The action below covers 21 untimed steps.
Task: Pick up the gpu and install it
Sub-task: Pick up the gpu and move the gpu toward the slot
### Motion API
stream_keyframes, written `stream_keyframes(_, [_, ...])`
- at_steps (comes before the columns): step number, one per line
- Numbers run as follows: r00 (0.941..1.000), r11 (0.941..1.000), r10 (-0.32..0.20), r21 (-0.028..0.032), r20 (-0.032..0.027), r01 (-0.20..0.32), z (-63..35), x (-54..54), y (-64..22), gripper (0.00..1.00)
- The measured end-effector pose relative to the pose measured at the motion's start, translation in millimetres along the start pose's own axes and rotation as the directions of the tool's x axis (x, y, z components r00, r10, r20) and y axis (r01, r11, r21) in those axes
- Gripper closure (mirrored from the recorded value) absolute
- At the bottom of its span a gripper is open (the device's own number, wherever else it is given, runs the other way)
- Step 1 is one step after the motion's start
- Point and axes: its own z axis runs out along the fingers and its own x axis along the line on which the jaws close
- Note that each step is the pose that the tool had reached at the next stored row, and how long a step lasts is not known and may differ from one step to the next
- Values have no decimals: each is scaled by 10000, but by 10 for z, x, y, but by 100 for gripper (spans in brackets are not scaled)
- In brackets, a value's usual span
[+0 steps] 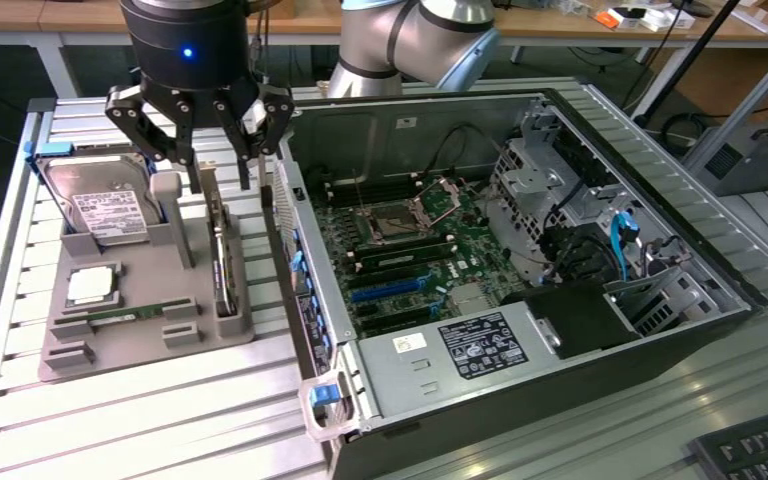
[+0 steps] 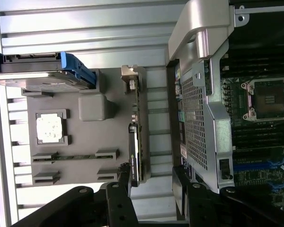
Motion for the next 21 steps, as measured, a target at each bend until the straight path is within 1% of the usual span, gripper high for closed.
stream_keyframes(14, [10000,10000,0,0,0,0,29,1,-1,52])
stream_keyframes(21, [10000,10000,0,0,0,0,71,2,-3,52])
